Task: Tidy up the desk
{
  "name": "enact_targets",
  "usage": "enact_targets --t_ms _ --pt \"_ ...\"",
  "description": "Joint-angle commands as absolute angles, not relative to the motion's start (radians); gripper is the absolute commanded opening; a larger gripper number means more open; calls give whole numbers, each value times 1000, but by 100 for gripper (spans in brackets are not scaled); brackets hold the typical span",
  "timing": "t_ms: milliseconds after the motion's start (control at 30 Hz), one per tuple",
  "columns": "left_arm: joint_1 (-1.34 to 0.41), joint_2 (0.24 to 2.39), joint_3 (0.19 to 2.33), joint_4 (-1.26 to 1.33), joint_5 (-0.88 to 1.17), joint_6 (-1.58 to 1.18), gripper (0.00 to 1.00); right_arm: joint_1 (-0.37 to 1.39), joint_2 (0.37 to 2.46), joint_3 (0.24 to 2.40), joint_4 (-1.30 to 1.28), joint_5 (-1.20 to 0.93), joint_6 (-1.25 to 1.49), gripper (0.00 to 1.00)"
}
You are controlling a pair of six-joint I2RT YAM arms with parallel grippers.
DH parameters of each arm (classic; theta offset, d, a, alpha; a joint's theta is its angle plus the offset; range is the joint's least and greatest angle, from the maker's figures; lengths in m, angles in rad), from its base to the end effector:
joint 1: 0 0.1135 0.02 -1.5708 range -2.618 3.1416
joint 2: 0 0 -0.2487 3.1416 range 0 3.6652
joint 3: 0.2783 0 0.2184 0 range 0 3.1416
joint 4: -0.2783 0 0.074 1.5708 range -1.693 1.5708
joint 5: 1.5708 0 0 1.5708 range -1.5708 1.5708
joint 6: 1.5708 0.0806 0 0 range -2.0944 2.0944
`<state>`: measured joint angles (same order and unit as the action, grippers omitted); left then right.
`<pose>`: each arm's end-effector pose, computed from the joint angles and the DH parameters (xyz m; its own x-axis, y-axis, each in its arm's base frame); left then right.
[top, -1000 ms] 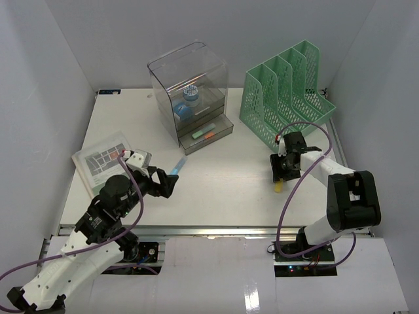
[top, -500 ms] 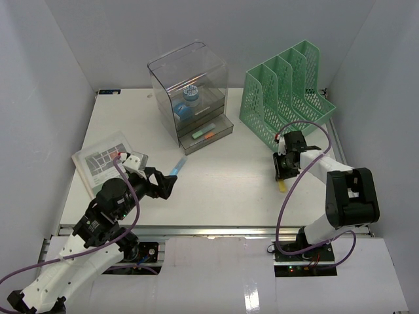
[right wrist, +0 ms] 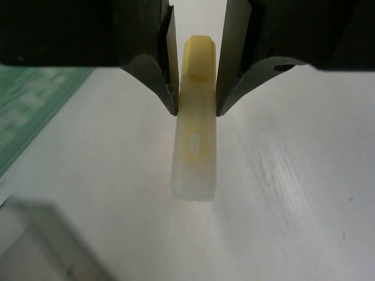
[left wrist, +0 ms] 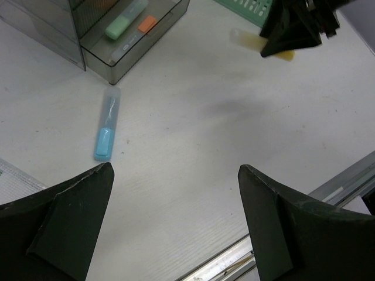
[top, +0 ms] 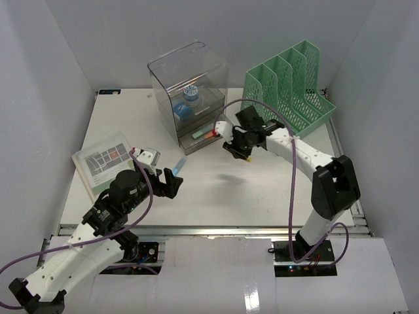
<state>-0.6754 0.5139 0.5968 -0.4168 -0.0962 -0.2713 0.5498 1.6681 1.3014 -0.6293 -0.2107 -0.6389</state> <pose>0.1246 -0.0899 0.2624 -0.3942 -0.0260 -0.9187 0.4628 0.8580 -0.2228 0.2852 0.1945 0.2135 -0.2120 -0.8138 -0.5411 -0.9147 0.3601 -0.1833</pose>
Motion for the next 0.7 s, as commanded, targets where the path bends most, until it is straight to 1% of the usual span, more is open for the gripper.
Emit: enact_targets --t_ms 0,67,100,167,233,333,533,600,633,667 --pt "-670 560 599 -415 -72 -285 98 738 1801 1512 -570 7 -1062 14" --pt "-670 564 601 -419 -75 -290 98 774 1896 1568 -517 102 -1167 14" --pt "-670 563 601 -420 -79 -291 98 788 1922 1624 -500 126 -1209 15" --pt "-670 560 601 -422 -83 -295 98 801 2040 1726 -479 153 -1257 16" --pt "-670 554 601 -423 -88 -298 98 805 2101 1823 -440 178 -1287 17" --pt "-670 556 600 -426 -94 -302 98 806 2185 1878 -362 216 -1337 17" --pt "-670 597 606 -422 -82 -301 98 807 2242 1887 -219 249 -1395 21" --pt "-670 621 603 -414 -78 -304 98 805 2250 1876 -190 257 -1406 26" --pt "-670 637 602 -412 -77 -305 98 805 2252 1871 -180 262 -1411 30" --pt "-670 657 605 -414 -80 -308 98 806 2254 1867 -172 265 -1413 38"
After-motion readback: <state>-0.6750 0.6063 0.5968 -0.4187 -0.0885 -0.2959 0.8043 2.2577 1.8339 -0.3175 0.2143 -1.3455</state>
